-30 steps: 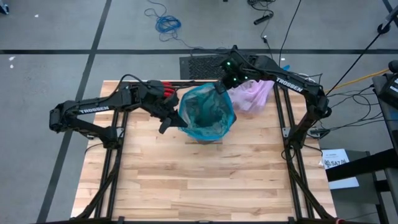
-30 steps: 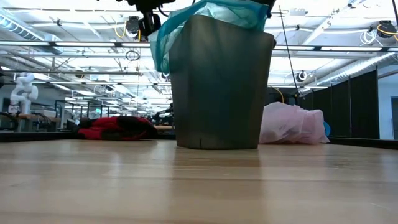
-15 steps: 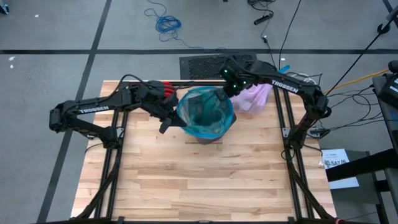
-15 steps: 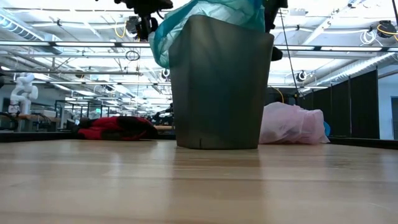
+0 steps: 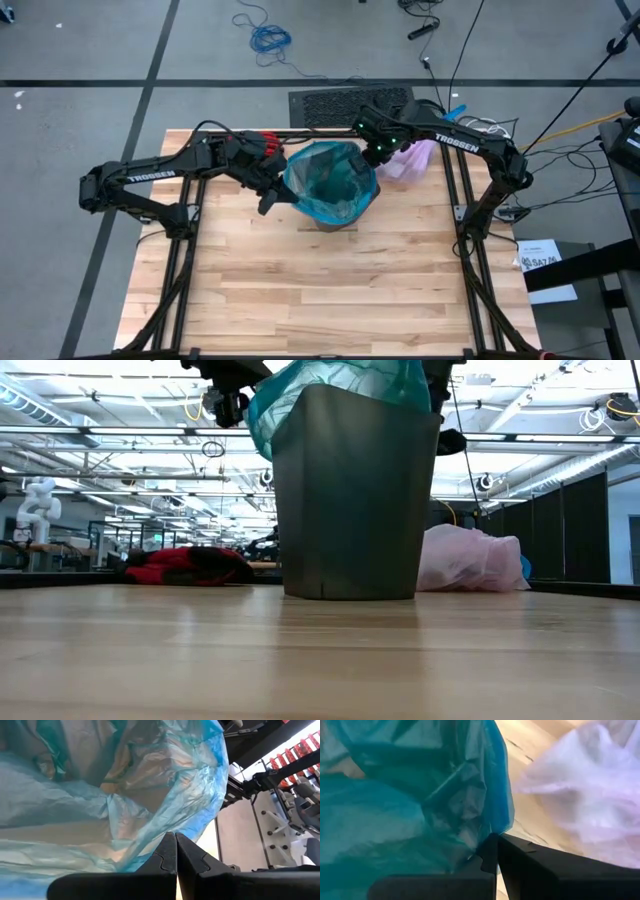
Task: Place trash/remove bag and relplace
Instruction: Insert the new blue trash bag into the trash bin
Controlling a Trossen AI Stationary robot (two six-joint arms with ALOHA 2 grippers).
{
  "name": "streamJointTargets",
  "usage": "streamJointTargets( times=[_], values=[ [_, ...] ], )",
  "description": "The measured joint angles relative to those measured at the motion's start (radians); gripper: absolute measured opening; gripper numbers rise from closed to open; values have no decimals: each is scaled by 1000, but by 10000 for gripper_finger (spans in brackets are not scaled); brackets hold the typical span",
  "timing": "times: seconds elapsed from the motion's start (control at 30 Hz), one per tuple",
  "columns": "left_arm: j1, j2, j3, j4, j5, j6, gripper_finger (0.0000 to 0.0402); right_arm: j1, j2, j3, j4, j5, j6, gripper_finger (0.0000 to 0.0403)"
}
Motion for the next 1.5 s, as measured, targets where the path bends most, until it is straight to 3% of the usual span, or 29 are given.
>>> streamJointTargets(
  times=[0.27,0.6,0.73,0.87,1.07,1.3,1.5],
  values=[
    [0,0,0,1,0,0,0,12,-46,0,-81,4,4,20],
    [0,0,0,19,10,7,0,11,-186,0,-132,8,-38,151],
    [0,0,21,74,14,28,0,27,-255,18,-124,8,-80,184],
    [0,0,23,124,50,29,0,91,-319,38,-67,7,-204,192],
    [0,0,23,43,53,70,0,281,-368,39,41,6,-359,187],
    [0,0,23,24,-3,70,0,400,-301,39,7,10,-402,186],
    [0,21,23,27,-67,70,0,418,-243,39,-98,69,-542,185]
  ],
)
